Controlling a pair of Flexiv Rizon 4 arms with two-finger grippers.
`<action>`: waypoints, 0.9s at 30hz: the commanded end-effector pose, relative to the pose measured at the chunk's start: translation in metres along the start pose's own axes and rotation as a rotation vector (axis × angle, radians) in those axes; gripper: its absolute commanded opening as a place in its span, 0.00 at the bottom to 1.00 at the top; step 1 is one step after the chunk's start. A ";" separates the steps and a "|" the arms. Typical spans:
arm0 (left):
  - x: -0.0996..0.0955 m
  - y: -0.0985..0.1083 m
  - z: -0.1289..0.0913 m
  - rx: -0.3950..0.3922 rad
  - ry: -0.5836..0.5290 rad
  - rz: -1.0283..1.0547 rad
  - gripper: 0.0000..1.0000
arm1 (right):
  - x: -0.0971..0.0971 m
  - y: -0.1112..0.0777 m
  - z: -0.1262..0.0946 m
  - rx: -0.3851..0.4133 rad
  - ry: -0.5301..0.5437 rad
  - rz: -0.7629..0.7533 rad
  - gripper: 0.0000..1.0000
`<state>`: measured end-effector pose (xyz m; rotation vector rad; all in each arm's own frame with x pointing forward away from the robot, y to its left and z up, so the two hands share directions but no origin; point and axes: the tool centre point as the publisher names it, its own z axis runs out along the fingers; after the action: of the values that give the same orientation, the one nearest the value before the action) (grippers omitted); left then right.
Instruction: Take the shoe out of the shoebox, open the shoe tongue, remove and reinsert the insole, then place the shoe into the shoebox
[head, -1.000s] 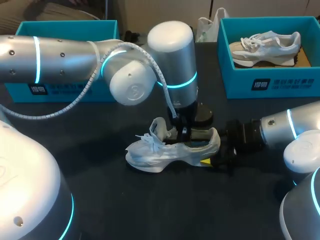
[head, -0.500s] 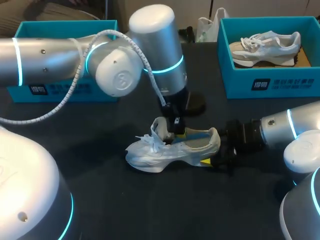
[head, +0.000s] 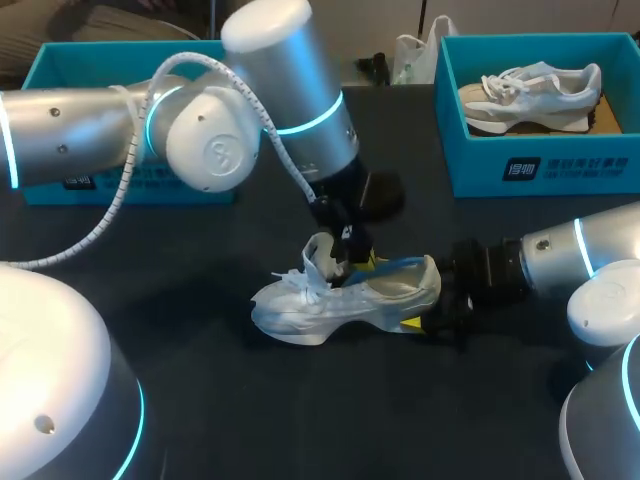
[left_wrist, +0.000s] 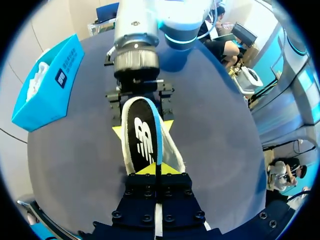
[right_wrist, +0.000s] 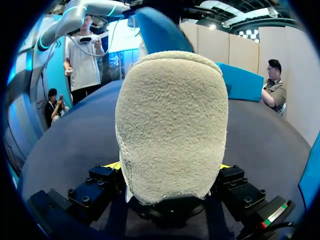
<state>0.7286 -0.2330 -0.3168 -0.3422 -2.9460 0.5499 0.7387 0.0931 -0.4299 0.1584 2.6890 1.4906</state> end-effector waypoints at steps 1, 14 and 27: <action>0.005 -0.005 -0.010 0.025 -0.017 0.012 0.00 | 0.001 -0.002 0.006 0.004 -0.002 0.000 0.00; 0.007 -0.028 -0.010 0.077 -0.012 0.033 0.00 | 0.001 -0.002 0.006 0.004 -0.002 0.000 0.00; 0.013 -0.022 -0.009 0.172 -0.070 0.056 0.85 | 0.001 -0.002 0.006 0.004 -0.002 0.000 0.00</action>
<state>0.7182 -0.2582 -0.3013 -0.3955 -2.9298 0.7873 0.7387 0.0931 -0.4299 0.1584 2.6889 1.4907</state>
